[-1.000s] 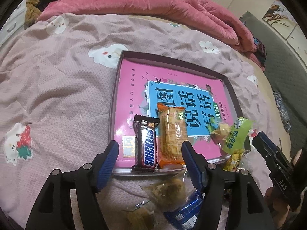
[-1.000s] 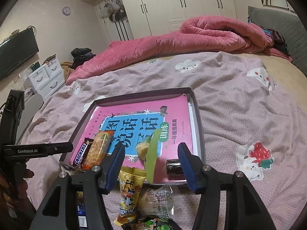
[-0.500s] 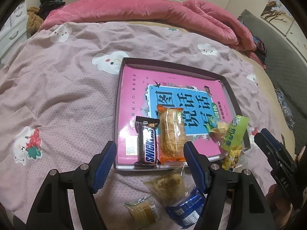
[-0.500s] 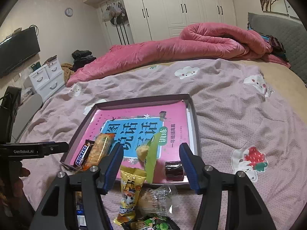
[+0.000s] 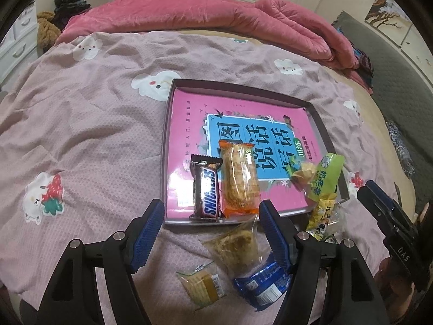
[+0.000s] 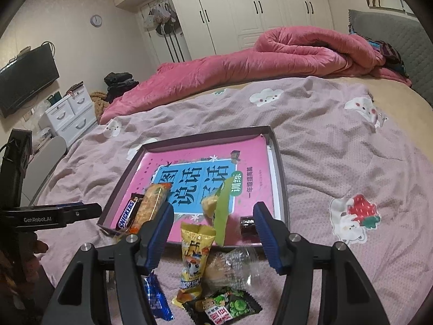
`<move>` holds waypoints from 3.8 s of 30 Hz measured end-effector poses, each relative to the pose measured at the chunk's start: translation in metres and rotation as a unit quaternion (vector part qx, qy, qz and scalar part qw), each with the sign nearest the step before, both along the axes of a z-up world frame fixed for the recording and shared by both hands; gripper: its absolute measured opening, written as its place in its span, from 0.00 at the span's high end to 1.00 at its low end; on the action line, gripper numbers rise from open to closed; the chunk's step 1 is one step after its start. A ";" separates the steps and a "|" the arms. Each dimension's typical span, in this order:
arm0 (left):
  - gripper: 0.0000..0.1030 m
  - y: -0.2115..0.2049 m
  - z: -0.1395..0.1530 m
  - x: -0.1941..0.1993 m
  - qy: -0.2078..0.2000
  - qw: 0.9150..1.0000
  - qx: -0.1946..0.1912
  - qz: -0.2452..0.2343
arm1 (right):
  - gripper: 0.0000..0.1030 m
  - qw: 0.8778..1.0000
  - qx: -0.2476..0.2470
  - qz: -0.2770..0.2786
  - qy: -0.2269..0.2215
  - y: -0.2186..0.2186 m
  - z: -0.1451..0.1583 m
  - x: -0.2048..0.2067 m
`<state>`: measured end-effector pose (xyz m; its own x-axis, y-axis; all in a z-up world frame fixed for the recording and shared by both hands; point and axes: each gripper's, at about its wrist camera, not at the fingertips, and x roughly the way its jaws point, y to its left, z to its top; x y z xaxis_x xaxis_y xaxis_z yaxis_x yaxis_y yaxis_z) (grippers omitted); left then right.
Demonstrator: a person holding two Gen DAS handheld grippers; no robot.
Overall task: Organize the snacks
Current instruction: 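Withdraw both open tools from the tray toward the remaining snacks, then move left tool to the clear pastry bag while right tool approaches the yellow cartoon packet, then grasp the clear pastry bag with left tool while right tool grasps the yellow packet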
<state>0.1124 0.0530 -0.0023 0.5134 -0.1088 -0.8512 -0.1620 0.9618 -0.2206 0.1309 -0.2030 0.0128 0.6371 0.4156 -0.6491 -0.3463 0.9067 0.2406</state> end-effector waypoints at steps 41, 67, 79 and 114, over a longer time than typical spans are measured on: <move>0.28 -0.006 -0.013 -0.042 0.026 0.999 -0.005 -0.018 | 0.39 0.997 -0.025 0.044 0.049 0.003 -0.025 -0.048; 0.27 -0.028 -0.035 -0.050 0.066 0.996 -0.012 -0.059 | 0.40 0.990 -0.045 0.105 0.081 0.034 -0.045 -0.055; 0.27 -0.029 -0.045 -0.038 0.080 0.995 -0.017 -0.060 | 0.54 0.988 -0.035 0.101 0.115 0.039 -0.063 -0.037; 0.51 -0.031 -0.075 0.011 0.082 0.992 -0.078 -0.046 | 0.75 0.989 -0.022 0.117 0.084 0.053 -0.070 -0.027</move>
<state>0.1235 0.0221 -0.0773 0.3514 -0.2866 -0.8913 -0.1210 0.9301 -0.3467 0.1040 -0.1498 -0.0575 0.4090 0.5082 -0.7579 -0.5058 0.8175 0.2753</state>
